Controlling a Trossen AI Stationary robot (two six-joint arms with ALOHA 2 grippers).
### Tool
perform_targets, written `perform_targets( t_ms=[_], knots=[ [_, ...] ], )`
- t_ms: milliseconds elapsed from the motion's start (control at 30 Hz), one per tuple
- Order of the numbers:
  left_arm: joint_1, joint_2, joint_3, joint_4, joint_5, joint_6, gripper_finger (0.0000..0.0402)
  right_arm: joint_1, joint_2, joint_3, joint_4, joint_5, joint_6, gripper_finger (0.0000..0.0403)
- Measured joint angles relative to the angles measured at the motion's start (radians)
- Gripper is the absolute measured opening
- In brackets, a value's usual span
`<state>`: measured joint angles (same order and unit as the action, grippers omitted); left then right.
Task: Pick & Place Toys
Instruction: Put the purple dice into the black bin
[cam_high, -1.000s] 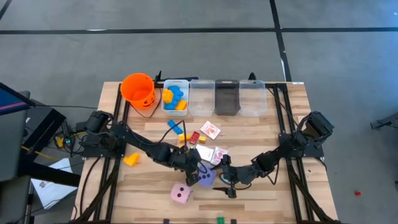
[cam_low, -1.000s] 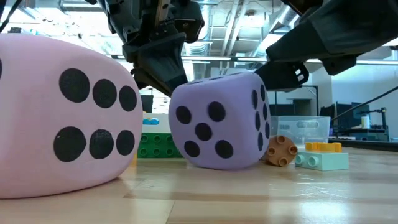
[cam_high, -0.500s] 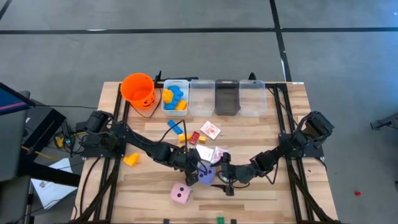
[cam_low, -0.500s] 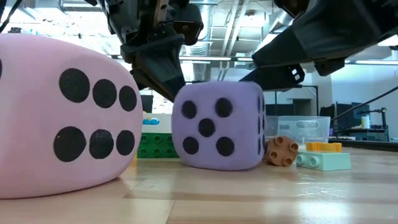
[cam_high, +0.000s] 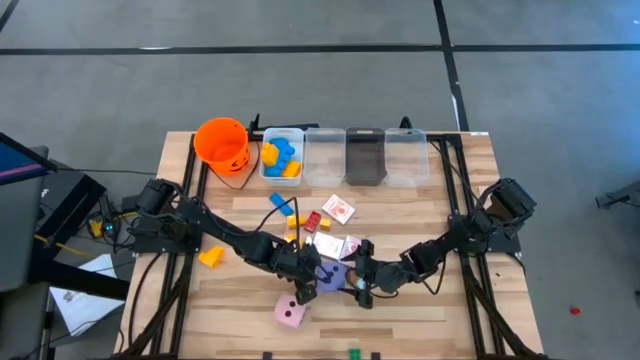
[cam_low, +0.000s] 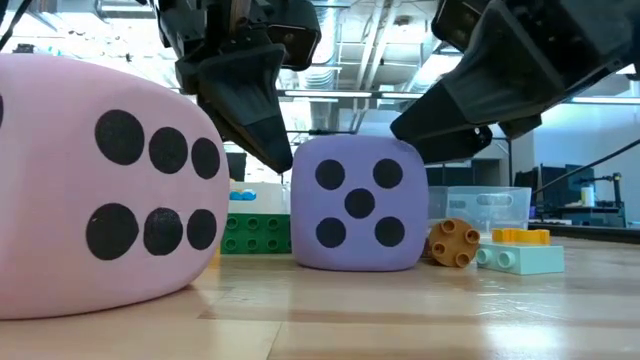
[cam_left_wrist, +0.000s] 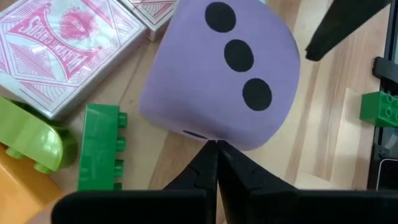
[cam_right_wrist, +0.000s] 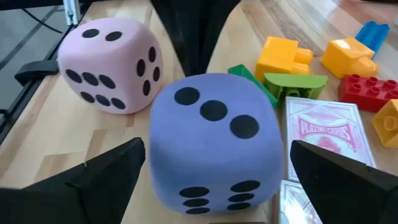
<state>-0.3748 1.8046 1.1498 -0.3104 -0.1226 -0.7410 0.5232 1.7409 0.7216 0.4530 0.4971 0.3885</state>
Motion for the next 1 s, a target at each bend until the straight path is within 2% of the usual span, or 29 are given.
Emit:
perform_targets(
  t_ms=[700,833,1000],
  knots=[
    [0.0,0.0,-0.001,0.073,-0.027,0.002,0.0,0.0,0.0,0.0,-0.036,-0.002,-0.003,0.0399],
    [0.0,0.0,-0.001,0.068,-0.027,0.002,0.0,-0.002,0.053,0.003,-0.003,0.0,0.001,0.0399],
    [0.0,0.0,-0.001,0.063,-0.027,0.003,0.0,-0.023,0.188,0.055,0.051,-0.032,-0.008,0.04]
  ],
)
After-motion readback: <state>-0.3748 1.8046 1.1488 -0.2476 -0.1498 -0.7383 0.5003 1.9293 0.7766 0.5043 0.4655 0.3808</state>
